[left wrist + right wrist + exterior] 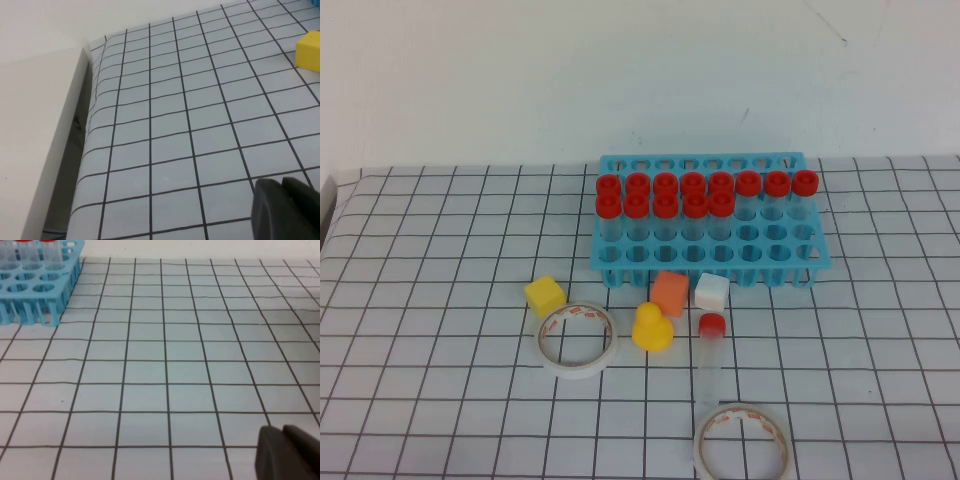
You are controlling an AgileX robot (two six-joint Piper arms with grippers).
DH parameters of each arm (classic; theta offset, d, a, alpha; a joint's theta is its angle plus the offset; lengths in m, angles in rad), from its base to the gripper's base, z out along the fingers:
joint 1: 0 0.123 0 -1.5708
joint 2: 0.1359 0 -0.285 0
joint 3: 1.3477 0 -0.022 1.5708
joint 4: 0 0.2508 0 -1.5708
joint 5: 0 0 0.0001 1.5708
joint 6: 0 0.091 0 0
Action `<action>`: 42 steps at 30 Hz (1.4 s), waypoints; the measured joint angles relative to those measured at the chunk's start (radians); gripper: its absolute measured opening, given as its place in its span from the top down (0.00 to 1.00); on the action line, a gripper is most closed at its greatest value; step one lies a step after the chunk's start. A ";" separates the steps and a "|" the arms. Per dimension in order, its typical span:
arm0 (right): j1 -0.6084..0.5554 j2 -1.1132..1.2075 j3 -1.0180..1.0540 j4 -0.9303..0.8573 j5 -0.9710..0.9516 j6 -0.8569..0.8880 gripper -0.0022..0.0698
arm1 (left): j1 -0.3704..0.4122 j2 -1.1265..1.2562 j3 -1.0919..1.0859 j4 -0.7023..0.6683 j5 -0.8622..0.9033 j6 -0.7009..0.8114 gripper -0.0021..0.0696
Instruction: Place the test tubes
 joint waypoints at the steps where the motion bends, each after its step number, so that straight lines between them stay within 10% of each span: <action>1: 0.000 0.000 0.000 0.000 0.000 0.000 0.97 | 0.000 0.000 0.000 0.000 0.000 0.000 0.97; 27: 0.000 0.000 0.000 0.065 -0.016 0.000 0.97 | 0.000 0.000 0.000 -0.013 -0.017 -0.022 0.97; 37: 0.000 0.000 0.007 0.860 -0.098 0.000 0.97 | 0.000 0.000 0.002 -0.709 -0.380 -0.412 0.97; 42: 0.000 0.000 0.007 1.021 -0.117 0.000 0.97 | 0.000 0.000 0.002 -0.801 -0.410 -0.359 0.97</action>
